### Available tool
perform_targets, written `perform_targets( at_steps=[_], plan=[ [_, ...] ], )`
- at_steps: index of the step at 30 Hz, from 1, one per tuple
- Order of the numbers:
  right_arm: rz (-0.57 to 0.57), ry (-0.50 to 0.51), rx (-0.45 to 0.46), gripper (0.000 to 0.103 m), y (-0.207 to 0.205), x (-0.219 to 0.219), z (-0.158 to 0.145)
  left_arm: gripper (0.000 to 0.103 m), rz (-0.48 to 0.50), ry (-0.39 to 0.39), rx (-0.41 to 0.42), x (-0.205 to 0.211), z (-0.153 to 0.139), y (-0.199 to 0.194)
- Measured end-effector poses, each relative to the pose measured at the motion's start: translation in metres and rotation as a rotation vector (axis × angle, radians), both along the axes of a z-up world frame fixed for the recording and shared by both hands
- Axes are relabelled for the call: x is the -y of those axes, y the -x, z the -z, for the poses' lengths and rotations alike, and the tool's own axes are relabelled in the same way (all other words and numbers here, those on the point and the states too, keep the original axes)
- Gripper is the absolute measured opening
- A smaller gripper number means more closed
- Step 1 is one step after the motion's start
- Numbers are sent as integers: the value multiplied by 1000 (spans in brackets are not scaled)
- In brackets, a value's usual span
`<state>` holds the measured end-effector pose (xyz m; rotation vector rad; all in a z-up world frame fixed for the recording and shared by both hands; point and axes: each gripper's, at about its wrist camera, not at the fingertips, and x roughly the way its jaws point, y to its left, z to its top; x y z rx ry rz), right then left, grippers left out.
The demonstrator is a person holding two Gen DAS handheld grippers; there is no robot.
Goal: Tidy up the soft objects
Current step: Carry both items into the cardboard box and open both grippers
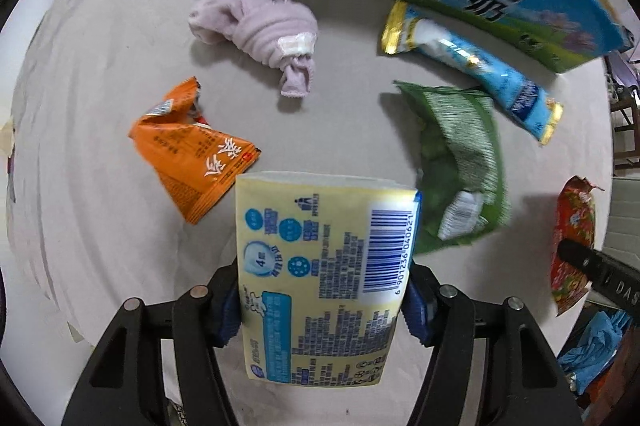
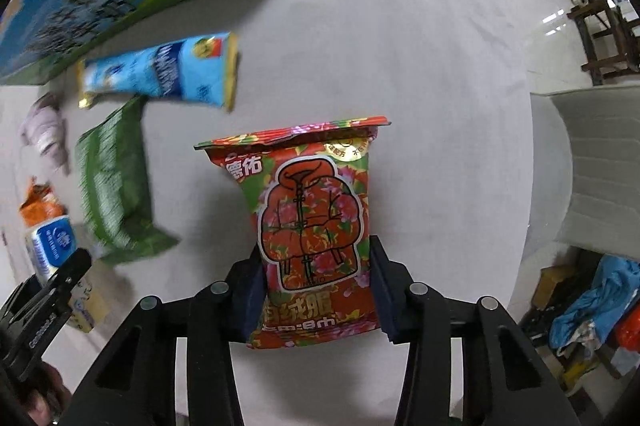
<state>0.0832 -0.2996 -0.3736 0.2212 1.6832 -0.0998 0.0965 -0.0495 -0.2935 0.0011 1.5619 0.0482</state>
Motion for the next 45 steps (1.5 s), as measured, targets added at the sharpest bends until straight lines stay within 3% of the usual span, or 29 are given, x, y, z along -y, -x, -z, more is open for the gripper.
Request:
perform_targets(
  at_steps=[7,12,14,20,28,36,45],
  plan=[
    [-12,-75,63,47,30,-14,-50,61,44,25,110,26,-73,37],
    [-25,-101,126,47,28,-10,-92,61,74,69,195,31,-127,36],
    [-27,-105,156,47,29,-12,-108,62,86,86,226,28,-123,17],
    [-21,-124,248,47,13,-7,-164,61,127,159,299,34,-159,-25],
    [6,-98,358,47,-63,-24,-214,61,179,232,320,23,-182,-128],
    [36,-64,348,47,-177,-45,-176,61,185,321,186,16,-132,-242],
    [40,-13,271,47,-280,-39,-88,62,180,381,36,33,-53,-325]
  ],
)
